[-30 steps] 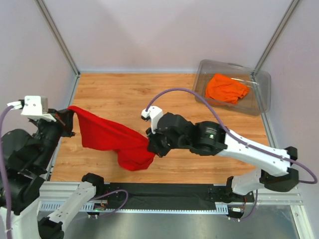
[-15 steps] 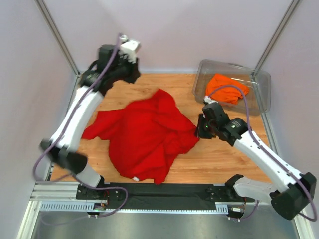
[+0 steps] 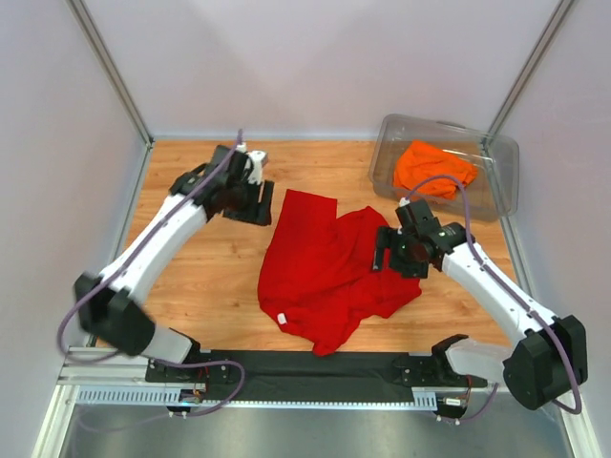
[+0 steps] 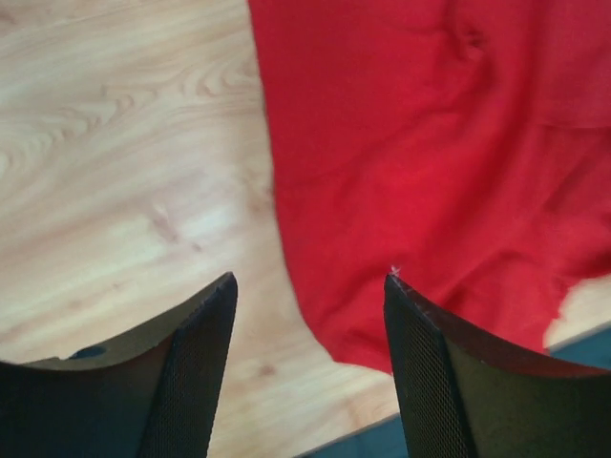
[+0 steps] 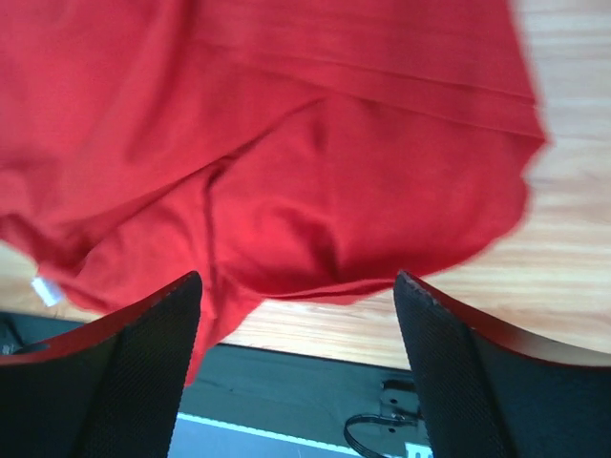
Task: Fold and stack the t-shirts
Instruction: Flatten the tshirt out
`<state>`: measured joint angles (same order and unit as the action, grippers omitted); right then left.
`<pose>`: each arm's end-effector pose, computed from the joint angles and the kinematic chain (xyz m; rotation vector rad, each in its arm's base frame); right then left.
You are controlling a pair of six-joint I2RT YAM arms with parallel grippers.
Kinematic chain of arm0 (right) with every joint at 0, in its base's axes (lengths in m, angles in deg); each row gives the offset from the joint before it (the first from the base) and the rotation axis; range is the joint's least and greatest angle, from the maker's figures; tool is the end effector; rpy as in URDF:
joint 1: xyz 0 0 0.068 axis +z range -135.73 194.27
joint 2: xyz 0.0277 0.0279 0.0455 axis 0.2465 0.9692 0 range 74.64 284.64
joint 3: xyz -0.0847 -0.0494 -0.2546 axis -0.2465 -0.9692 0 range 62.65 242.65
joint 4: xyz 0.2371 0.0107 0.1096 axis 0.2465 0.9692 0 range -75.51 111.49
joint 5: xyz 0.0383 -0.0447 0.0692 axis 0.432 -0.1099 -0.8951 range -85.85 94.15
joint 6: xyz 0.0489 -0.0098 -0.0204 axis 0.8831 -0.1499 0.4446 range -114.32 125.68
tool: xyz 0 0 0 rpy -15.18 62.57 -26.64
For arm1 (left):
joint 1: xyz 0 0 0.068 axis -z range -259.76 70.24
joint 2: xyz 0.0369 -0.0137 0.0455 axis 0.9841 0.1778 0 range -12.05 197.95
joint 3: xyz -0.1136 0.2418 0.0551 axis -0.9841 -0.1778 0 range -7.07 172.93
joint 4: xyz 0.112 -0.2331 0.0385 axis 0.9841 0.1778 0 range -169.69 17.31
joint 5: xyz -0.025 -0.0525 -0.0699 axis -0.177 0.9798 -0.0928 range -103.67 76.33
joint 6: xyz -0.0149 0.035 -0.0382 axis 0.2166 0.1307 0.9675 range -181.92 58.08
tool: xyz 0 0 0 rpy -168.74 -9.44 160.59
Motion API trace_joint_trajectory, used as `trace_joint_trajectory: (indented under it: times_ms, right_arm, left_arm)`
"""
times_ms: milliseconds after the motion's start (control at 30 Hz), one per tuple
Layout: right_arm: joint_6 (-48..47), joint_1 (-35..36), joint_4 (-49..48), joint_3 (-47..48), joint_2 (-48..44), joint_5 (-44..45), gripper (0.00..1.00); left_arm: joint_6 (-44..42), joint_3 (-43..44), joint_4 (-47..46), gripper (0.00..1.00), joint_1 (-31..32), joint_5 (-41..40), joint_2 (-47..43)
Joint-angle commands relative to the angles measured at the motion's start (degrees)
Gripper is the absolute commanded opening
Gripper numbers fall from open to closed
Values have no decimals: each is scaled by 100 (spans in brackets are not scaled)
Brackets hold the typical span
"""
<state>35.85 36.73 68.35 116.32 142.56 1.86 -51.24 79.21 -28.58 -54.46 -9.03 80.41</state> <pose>0.1970 0.0830 0.2544 0.1777 2.7968 0.2902 0.3067 -0.1483 0.3184 0.3619 2.5779 -0.3362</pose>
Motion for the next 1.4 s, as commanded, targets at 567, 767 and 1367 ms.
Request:
trace_joint_trajectory:
  times_ms: [567, 767, 1367]
  right_arm:
    - [-1672, 312, -1396, 1849, 3324, 729, 59]
    - [-1734, 487, -1335, 2007, 3754, 879, 59]
    - [-1532, 523, -536, 2533, 2860, 1204, 0]
  left_arm:
    - [2439, -3205, -1991, 63, -122, 854, -10]
    - [2501, -3127, -2342, 57, -166, 1135, 728]
    - [964, -1906, -534, 0, -1712, -147, -500]
